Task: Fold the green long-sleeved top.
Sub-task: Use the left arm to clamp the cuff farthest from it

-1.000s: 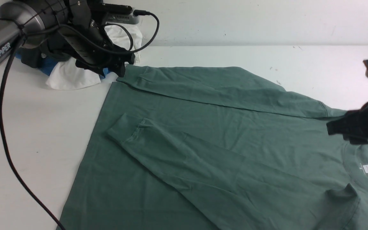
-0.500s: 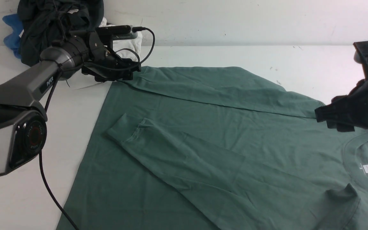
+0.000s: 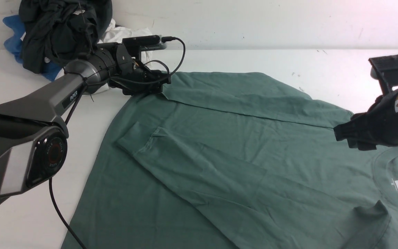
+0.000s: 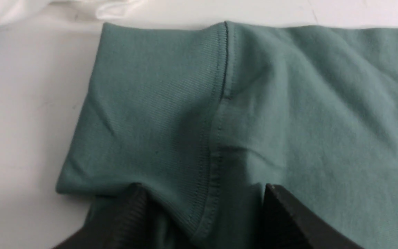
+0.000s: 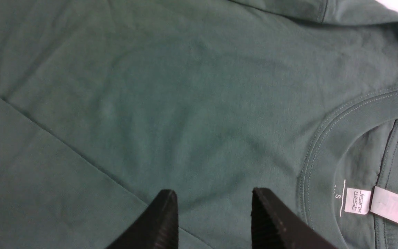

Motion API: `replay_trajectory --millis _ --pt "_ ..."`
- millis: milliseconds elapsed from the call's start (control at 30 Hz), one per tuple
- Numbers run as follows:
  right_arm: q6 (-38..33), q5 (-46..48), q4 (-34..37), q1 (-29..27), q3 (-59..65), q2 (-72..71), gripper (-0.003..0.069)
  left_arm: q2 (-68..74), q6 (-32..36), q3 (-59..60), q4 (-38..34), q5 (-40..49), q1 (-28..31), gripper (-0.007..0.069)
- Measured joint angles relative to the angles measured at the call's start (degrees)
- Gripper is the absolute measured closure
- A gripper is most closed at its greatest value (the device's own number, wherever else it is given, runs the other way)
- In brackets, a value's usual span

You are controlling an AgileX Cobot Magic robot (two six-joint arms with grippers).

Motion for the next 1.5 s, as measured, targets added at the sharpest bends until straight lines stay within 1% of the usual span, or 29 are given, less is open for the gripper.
replay_trajectory --millis 133,233,333,433,533,600,833,967,1100,1133,1233,1300,1333,1500 --pt "-0.22 0.0 0.0 0.0 0.0 0.0 0.0372 -0.14 1.6 0.0 0.52 0.0 -0.08 0.0259" --pt "-0.36 0.0 0.0 0.0 0.0 0.0 0.0372 -0.92 3.52 -0.22 3.25 1.18 -0.13 0.0265" --pt "-0.4 0.0 0.0 0.0 0.0 0.0 0.0372 -1.57 4.03 -1.8 6.77 3.93 -0.13 0.0253" --pt "-0.4 0.0 0.0 0.0 0.0 0.0 0.0372 -1.94 4.09 -4.79 8.96 8.42 -0.13 0.0213" --pt "-0.4 0.0 0.0 0.0 0.0 0.0 0.0372 -2.08 4.09 -5.66 7.93 10.85 -0.13 0.0188" --pt "-0.4 0.0 0.0 0.0 0.0 0.0 0.0372 -1.95 4.09 -5.66 5.78 11.91 -0.13 0.018" --pt "-0.4 0.0 0.0 0.0 0.0 0.0 0.0372 -0.03 4.09 -5.66 1.06 10.69 -0.17 0.0182" --pt "-0.4 -0.05 0.0 0.0 0.0 0.0 0.0372 1.07 4.09 -5.66 -1.01 10.24 -0.17 0.0227" --pt "-0.4 -0.05 0.0 0.0 0.0 0.0 0.0372 1.7 4.16 -5.73 -1.43 9.87 -0.17 0.0307" --pt "-0.4 -0.05 0.0 0.0 0.0 0.0 0.0372 1.7 4.16 -5.73 -1.43 9.87 -0.17 0.0307" --pt "-0.4 -0.05 0.0 0.0 0.0 0.0 0.0372 1.81 4.65 -5.73 -1.43 9.82 -0.17 0.0394" --pt "-0.4 -0.05 0.0 0.0 0.0 0.0 0.0372 1.81 4.94 -5.73 -1.43 9.68 -0.17 0.0418" --pt "-0.4 -0.05 0.0 0.0 0.0 0.0 0.0372 1.88 5.4 -5.79 -1.49 9.62 -0.17 0.0451" --pt "-0.4 -0.05 0.0 0.0 0.0 0.0 0.0372 2.08 6.52 -6.67 -1.49 9.67 -0.17 0.0554"
